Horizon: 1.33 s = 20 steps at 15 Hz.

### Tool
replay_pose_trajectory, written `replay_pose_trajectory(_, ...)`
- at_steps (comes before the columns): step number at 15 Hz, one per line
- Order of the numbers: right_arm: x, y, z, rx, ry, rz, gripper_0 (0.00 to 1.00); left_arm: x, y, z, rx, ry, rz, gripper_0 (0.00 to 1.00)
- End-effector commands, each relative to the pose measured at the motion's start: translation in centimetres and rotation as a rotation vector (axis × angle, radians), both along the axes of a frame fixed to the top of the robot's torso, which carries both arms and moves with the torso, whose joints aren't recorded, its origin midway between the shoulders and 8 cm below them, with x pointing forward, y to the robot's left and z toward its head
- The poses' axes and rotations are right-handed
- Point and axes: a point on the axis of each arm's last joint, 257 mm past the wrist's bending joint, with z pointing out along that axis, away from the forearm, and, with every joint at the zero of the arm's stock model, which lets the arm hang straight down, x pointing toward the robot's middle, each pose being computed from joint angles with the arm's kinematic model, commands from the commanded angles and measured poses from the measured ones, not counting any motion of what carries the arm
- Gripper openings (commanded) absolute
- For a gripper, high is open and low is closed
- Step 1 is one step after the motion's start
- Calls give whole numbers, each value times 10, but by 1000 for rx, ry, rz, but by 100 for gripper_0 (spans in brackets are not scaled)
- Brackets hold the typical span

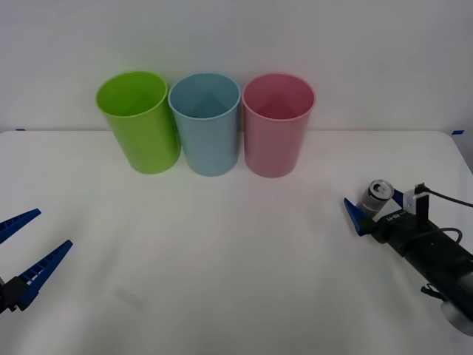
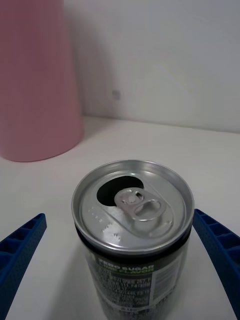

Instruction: Grasp the object on the table and drop it into the matching bin: aluminum can to the light blue bin, PET bottle to the pink bin.

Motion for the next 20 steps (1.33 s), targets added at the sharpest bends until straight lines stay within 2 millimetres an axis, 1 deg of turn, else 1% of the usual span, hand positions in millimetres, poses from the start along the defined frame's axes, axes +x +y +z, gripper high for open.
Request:
replay_pose_trajectory(1, 0, 2, 0, -1, -3, 0, 100, 0, 0, 0, 0, 0, 0, 100)
replay_pose_trajectory(3, 0, 2, 0, -5, -4, 0, 100, 0, 0, 0, 0, 0, 0, 100)
replay_pose_trajectory(4, -1, 1, -2, -8, -2, 0, 83, 0, 0, 0, 0, 0, 0, 100)
replay_pose_trajectory(5, -1, 1, -2, -9, -4, 0, 4, 0, 0, 0, 0, 0, 0, 100)
replay_pose_trajectory(6, -2, 2, -1, -11, -8, 3, 0, 0, 0, 0, 0, 0, 0, 100)
replay_pose_trajectory(15, -8, 6, -1, -7, -18, 23, 0, 0, 0, 0, 0, 0, 0, 100)
replay_pose_trajectory(19, -12, 10, 1, 11, -28, 42, 0, 0, 0, 0, 0, 0, 0, 100)
replay_pose_trajectory(20, -14, 12, 5, 17, -36, 51, 0, 0, 0, 0, 0, 0, 0, 100)
